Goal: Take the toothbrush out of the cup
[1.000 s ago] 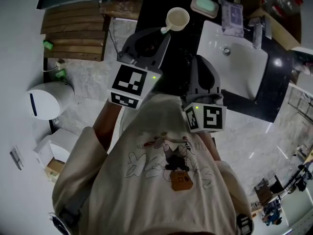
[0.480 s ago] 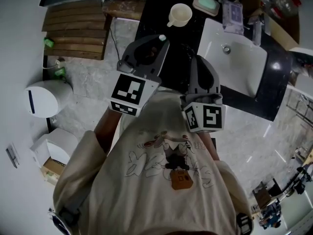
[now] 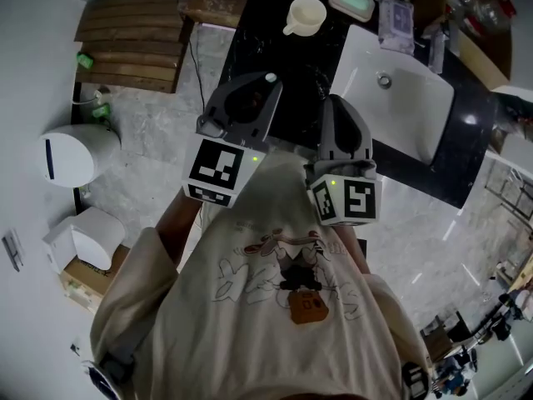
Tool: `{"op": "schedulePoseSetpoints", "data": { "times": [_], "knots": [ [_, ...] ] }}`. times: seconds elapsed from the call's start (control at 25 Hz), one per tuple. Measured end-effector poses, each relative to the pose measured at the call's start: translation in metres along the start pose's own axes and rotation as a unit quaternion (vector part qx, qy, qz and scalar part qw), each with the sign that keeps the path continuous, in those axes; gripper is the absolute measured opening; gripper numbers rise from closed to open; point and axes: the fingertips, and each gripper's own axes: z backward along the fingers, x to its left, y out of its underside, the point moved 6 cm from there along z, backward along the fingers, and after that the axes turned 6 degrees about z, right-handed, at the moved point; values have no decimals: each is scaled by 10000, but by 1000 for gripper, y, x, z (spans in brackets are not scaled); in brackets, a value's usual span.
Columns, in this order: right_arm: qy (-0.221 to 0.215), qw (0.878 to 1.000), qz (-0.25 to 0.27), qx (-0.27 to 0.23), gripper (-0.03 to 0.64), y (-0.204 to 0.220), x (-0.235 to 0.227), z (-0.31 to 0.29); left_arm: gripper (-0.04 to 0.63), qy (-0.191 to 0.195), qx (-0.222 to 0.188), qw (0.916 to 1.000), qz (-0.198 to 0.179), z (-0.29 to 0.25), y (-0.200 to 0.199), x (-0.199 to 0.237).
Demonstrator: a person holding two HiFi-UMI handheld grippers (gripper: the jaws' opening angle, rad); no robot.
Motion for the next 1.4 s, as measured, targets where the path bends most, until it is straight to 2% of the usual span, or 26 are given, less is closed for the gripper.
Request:
{"op": "schedulePoseSetpoints", "data": {
  "times": [0.36,0.56,0.72,0.92,1.08,1.4],
  "knots": [
    [-410,9988,239,83,18,-7,-24,45,54,-628,54,9979,122,21,14,-64],
    [-661,9965,504,49,18,-3,-32,64,54,-683,72,9976,36,29,25,-98],
    [-1139,9920,505,187,18,7,-30,73,54,-778,100,9969,36,34,30,-111],
    [-1656,9799,1111,-57,18,3,-12,77,54,-818,240,9964,-48,41,42,-120],
    [-1940,9776,814,104,18,4,-14,73,54,-792,244,9965,-92,42,44,-127],
    [-1931,9791,638,79,18,1,-30,81,54,-827,180,9964,-61,41,45,-142]
  ]
}}
